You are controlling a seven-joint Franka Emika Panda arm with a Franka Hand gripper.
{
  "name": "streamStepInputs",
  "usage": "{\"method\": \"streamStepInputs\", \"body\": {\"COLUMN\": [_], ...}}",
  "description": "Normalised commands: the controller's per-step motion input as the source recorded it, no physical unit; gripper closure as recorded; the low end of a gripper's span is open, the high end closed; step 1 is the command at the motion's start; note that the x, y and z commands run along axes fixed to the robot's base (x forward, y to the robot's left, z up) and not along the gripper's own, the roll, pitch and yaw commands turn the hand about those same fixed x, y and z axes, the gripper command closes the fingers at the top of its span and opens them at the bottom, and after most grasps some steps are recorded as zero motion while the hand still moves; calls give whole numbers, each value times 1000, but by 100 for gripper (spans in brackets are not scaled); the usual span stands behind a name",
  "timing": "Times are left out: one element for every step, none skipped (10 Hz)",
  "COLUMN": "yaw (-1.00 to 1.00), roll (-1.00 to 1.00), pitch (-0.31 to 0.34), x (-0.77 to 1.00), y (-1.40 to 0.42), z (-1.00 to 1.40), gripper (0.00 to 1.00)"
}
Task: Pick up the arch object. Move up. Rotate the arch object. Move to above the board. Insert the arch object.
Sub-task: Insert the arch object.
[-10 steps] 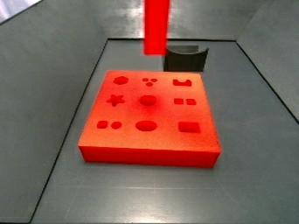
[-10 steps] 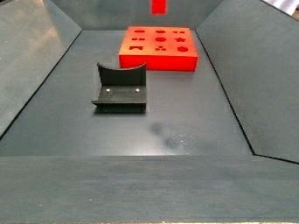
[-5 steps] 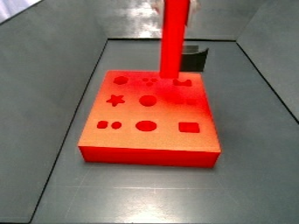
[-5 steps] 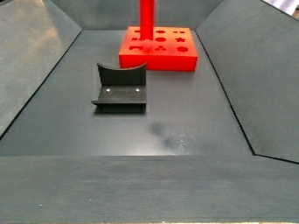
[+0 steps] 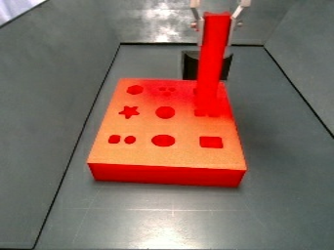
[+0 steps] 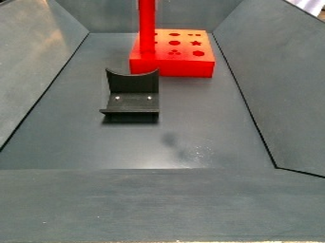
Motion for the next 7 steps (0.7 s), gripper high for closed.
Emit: {"method": "streamStepInputs", "body": {"yaw": [197,20,0,-123,-120,-103,-86], "roll": [103,74,14,0,0,0,0], "pitch": [17,0,-3,-10,0,-13,-49], "x": [189,-23,-194,-271,-286,-331,-223], "y": [123,163,77,37,37,0,0], "z": [-160,-180,-246,-263,-249,-283,-349], "gripper": [100,100,100,100,100,100,100]}}
